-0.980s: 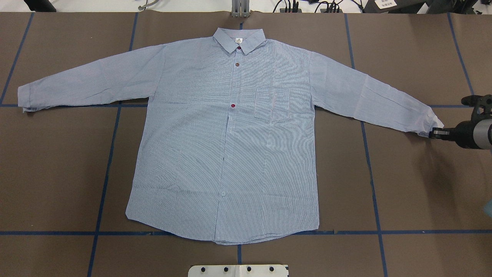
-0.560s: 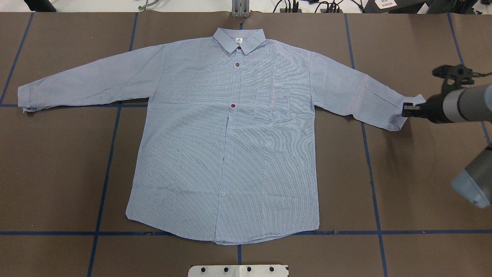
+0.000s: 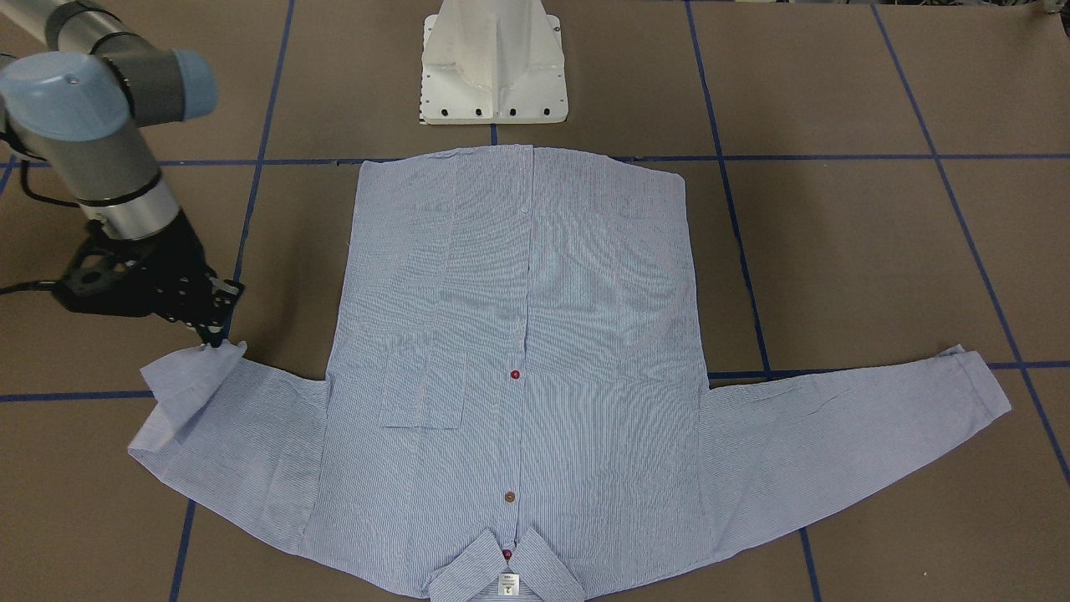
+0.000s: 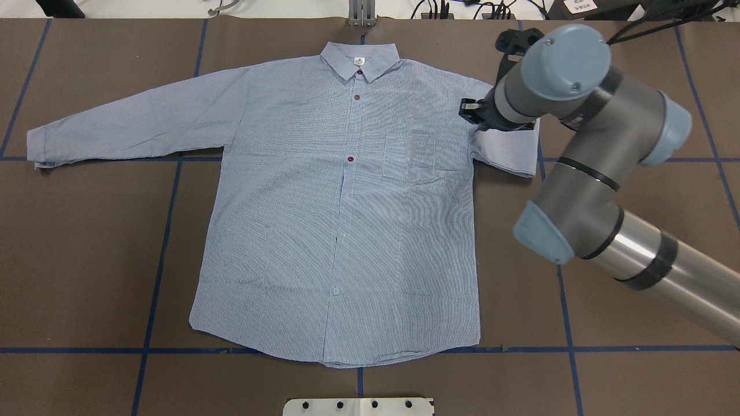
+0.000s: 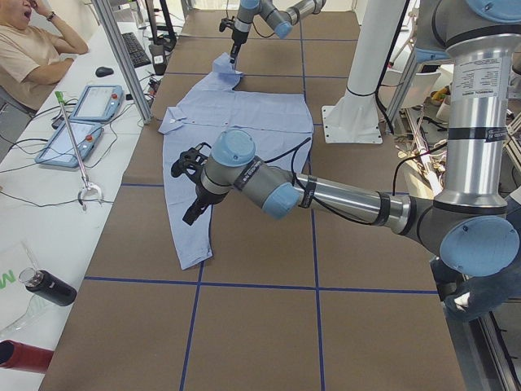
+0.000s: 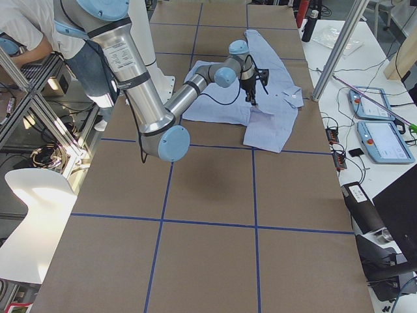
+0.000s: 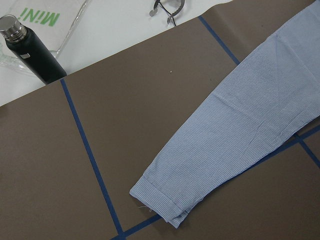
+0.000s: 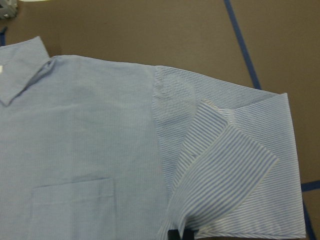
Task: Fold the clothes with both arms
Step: 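Carry the grasped cuff with the right gripper across the shirt body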
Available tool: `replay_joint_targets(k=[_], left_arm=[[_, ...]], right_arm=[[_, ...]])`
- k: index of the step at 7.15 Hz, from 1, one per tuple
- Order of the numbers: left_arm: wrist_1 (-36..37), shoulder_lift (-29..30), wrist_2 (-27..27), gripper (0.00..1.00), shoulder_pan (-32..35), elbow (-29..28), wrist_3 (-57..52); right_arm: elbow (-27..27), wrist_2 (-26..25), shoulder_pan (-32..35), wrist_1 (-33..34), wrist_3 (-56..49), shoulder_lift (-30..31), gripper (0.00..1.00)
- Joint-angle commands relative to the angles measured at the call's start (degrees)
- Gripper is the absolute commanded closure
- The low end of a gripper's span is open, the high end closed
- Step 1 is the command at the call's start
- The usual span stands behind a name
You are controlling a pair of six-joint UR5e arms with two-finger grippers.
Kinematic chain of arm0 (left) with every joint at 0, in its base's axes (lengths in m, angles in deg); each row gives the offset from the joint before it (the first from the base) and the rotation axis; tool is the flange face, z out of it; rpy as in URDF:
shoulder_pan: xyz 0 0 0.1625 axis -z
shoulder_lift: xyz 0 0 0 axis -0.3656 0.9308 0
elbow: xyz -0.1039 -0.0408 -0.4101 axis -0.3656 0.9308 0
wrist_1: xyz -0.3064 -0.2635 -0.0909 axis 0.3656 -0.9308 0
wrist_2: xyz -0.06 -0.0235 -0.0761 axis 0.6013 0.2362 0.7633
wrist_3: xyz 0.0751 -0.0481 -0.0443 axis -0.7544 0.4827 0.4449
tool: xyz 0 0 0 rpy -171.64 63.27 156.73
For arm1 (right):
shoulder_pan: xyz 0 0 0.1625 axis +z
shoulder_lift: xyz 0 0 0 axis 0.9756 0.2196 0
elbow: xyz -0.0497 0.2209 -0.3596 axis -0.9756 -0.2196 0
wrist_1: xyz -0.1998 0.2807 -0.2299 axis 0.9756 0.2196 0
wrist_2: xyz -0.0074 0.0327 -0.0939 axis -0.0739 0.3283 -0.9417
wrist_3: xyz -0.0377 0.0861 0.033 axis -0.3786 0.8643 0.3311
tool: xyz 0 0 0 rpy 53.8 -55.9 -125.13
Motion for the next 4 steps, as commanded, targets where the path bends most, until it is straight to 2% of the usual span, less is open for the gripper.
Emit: replay_joint_targets(k=[1, 2, 3, 4], left_arm=[[-0.1, -0.1, 0.0, 0.00, 0.0, 0.0, 0.0], [-0.1, -0.1, 0.0, 0.00, 0.0, -0.1, 0.0], [-0.1, -0.1, 0.0, 0.00, 0.0, -0.1, 0.0], [0.0, -0.1, 0.0, 0.00, 0.0, -0.2, 0.1]], right_arm=[[-11.9, -7.9, -4.9, 1.3, 7.5, -14.9, 1.00], [-21.3, -10.1, -5.8, 1.4, 10.3, -23.3, 1.00], [-31.5, -14.9, -7.3, 0.5, 11.2, -30.9, 1.00], [-37.3, -16.9, -8.2, -2.1, 11.6, -35.1, 1.00]])
